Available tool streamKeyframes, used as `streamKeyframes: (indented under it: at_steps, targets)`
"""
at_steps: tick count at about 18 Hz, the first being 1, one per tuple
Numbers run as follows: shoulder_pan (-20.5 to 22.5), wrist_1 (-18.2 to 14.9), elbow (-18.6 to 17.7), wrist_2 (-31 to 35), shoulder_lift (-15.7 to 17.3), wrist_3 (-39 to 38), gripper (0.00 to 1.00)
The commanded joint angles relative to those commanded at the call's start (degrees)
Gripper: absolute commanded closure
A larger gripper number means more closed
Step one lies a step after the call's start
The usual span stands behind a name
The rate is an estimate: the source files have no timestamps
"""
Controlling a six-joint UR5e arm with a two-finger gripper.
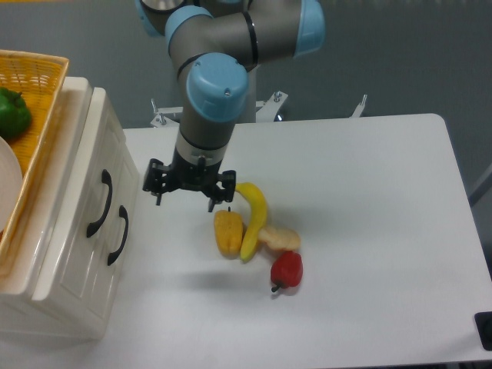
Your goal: Slide open the top white drawer
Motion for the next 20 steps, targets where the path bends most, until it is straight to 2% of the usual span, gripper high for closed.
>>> streamKeyframes:
  at_steps: [8,20]
  targets:
    - [-1.32,-0.09,0.00,-3.69,-1.76,-2.91,0.00]
    - [-2.55,-1.76,-0.09,-5.09,-1.76,-3.00,0.00]
